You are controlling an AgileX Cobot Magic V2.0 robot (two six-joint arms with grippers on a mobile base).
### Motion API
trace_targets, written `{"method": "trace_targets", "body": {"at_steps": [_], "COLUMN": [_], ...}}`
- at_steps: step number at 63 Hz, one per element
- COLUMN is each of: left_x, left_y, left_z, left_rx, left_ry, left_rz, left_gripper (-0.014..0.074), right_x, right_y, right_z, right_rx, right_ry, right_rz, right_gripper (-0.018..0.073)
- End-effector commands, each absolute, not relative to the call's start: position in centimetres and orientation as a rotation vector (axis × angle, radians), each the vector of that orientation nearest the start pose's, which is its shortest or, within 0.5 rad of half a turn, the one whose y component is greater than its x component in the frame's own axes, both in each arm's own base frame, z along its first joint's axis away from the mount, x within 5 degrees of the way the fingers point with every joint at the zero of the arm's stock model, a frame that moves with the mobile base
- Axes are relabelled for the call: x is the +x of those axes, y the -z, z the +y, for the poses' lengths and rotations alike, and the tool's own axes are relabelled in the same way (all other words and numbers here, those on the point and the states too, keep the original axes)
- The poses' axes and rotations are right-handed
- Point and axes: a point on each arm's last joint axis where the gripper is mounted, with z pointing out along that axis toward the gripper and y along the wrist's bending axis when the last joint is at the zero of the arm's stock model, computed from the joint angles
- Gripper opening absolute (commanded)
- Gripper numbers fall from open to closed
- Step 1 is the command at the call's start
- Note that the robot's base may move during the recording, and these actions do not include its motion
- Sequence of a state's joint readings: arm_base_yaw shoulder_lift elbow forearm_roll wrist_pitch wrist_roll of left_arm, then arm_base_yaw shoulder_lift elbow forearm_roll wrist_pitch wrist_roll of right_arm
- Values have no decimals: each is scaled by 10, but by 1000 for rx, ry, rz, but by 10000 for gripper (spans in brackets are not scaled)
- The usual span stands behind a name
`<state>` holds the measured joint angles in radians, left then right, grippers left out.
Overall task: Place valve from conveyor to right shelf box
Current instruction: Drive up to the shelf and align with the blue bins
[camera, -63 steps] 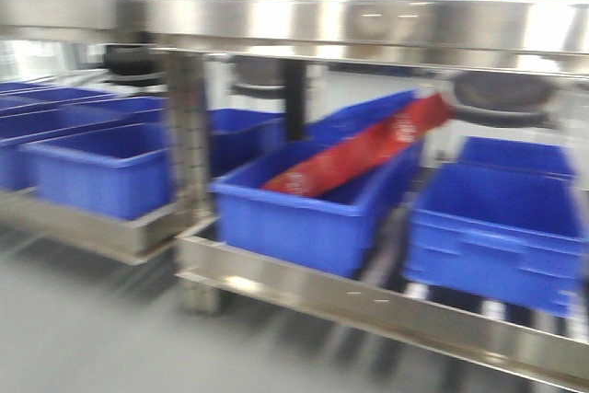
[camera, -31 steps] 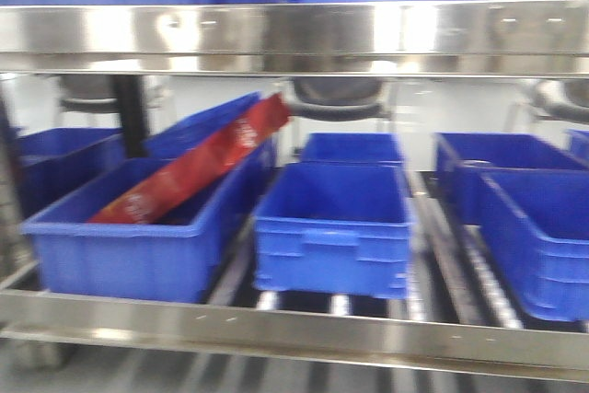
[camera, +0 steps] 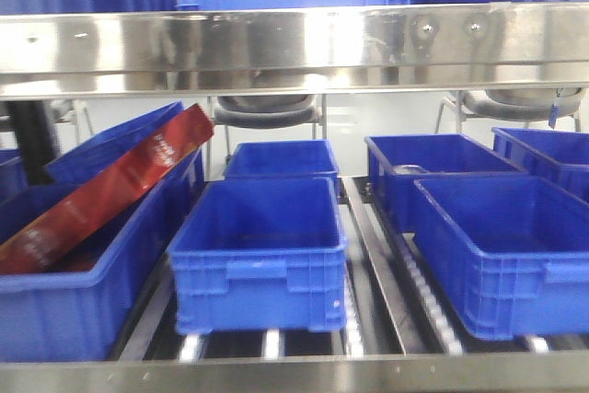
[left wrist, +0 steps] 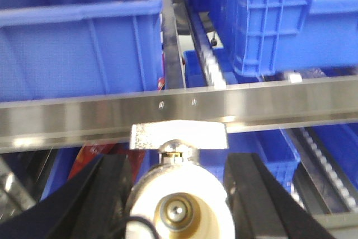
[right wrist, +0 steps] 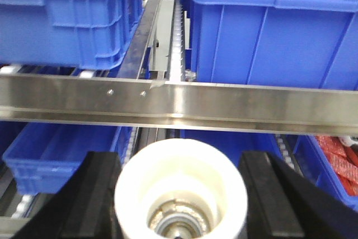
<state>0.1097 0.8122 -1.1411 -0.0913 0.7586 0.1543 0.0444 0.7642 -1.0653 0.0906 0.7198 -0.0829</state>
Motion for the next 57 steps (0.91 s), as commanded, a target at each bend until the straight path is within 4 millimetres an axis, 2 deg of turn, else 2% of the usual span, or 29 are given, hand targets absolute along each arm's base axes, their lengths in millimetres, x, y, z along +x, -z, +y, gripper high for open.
{"method": "trace_targets", "body": {"at_steps": [1,57], "left_x": [136,137], "left_y": [-456,-456], "left_z": [8,8], "left_rx": [14,14], "left_ry": [-62,-62], "left_rz": [1834,1836], "left_gripper": [-111,-111], "right_x": [130,130], "right_y": [-445,-445], "right_z": [10,10], "right_rx": [-94,-94], "right_ry": [-62,-62], "right_rz": [1797,1797], "right_gripper": [-155,-155]}}
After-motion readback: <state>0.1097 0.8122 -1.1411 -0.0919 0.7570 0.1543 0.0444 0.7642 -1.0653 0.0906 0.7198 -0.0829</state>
